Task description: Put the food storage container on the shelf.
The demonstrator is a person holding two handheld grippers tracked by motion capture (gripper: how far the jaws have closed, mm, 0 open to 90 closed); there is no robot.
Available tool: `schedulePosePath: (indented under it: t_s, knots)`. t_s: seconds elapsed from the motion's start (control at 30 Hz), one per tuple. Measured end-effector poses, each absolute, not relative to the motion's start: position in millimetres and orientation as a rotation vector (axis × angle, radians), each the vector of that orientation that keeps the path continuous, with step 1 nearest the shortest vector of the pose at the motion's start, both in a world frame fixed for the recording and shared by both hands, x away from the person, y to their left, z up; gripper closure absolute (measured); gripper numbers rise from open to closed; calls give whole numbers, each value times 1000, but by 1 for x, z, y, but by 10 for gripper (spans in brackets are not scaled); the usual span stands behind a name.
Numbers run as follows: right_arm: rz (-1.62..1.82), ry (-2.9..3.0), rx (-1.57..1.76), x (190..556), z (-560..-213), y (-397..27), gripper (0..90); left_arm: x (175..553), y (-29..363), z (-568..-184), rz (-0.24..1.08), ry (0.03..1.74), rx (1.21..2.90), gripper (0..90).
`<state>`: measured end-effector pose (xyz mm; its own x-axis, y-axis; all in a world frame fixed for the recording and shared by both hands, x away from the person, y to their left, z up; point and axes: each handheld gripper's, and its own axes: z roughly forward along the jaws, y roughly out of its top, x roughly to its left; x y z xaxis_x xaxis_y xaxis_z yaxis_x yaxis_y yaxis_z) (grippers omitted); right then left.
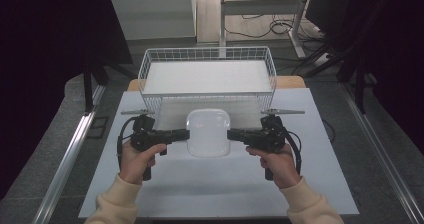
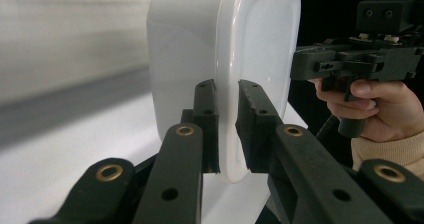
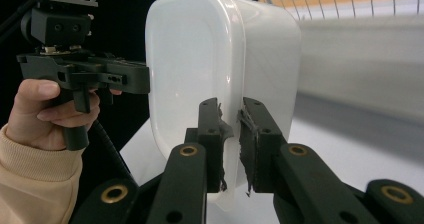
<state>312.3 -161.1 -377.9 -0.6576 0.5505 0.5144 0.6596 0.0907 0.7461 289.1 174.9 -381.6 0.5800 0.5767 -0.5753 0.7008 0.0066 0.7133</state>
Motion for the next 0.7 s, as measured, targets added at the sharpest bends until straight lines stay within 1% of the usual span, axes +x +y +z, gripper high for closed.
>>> schedulePosePath:
  t_s: [0.33,0.7]
  knots:
    - [-1674,-2299,-1208,323,-335,-159,797,300,176,-346,-93,1041,1653,800]
    - [-1697,-2327,-1185,348,-293,-157,797,327,179,-309,-80,1023,1633,800]
